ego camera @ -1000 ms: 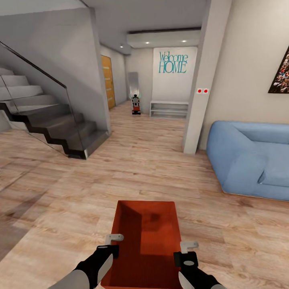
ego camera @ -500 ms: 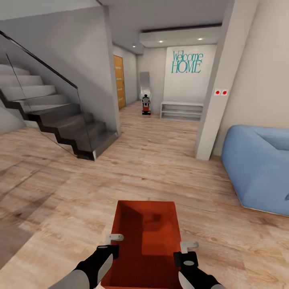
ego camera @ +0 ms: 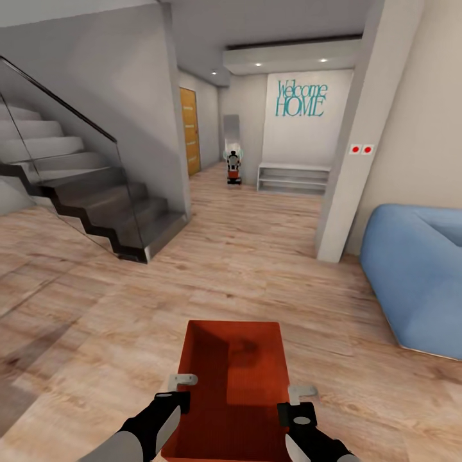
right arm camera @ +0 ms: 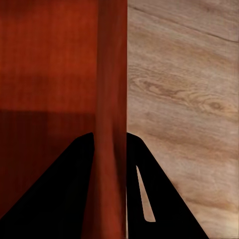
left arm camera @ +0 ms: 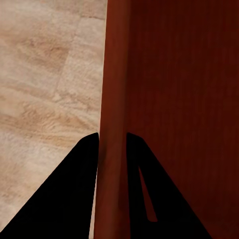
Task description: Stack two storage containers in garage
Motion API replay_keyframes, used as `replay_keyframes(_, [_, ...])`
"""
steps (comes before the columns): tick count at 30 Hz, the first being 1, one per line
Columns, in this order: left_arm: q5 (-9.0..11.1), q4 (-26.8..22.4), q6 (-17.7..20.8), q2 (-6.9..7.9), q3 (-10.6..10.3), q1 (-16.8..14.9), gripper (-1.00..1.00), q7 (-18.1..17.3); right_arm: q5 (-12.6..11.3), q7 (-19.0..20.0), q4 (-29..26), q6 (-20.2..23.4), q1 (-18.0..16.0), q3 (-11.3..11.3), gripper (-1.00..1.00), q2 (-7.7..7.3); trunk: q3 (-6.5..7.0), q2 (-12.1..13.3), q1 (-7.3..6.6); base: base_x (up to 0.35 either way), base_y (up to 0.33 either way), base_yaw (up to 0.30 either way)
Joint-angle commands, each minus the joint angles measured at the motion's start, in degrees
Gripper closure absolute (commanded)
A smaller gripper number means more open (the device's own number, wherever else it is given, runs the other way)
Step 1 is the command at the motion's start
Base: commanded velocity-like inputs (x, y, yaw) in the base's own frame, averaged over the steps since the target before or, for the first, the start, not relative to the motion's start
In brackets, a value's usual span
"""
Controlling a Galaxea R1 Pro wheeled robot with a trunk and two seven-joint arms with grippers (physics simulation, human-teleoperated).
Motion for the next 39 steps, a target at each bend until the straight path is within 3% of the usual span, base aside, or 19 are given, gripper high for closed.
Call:
replay_keyframes(1, [-1.33, -0.31, 0.51, 0.46, -0.38, -0.02, 1.0, 0.76, -0.94, -0.57, 0.76, -0.05, -0.05, -0.39, 1.0, -0.23, -0.05, -0.02, 0.03, 0.322, 0.0, 0.0])
replay_keyframes(39, [-1.33, -0.31, 0.51, 0.46, -0.38, -0.02, 1.0, 0.76, -0.94, -0.57, 0.76, -0.05, -0.05, -0.39, 1.0, -0.23, -0.05, -0.02, 0.03, 0.322, 0.0, 0.0])
